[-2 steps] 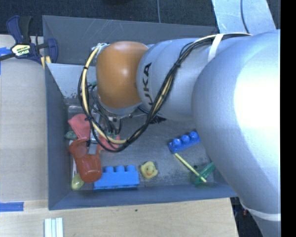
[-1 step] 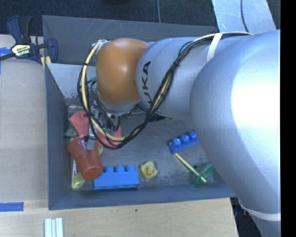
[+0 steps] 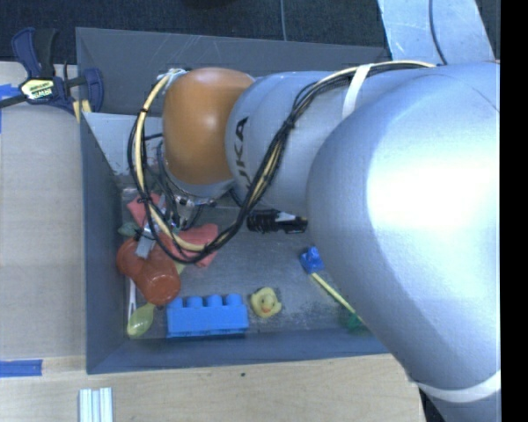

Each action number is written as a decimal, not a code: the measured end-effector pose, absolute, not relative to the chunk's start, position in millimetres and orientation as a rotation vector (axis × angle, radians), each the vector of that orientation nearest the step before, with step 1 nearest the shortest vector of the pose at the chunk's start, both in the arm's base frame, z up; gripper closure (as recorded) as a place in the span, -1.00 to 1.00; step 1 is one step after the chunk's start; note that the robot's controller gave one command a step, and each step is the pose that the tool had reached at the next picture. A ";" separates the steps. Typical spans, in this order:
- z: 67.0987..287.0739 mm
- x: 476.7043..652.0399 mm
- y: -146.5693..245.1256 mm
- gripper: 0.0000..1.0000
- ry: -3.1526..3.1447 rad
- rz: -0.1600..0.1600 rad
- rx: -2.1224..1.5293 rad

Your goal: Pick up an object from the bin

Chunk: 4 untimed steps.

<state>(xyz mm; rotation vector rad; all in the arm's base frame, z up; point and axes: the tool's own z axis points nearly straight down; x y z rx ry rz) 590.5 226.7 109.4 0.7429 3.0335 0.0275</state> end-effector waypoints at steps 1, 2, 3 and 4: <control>109.0 591.1 228.3 -1.00 3.040 0.038 0.670; 83.5 612.0 240.0 1.00 2.934 0.045 1.144; 83.4 612.0 240.0 1.00 2.934 0.045 1.143; 90.5 610.3 240.3 1.00 2.944 0.036 1.143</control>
Offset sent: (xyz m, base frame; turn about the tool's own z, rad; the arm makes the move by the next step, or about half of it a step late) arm 0.0230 0.0024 -0.0394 0.2725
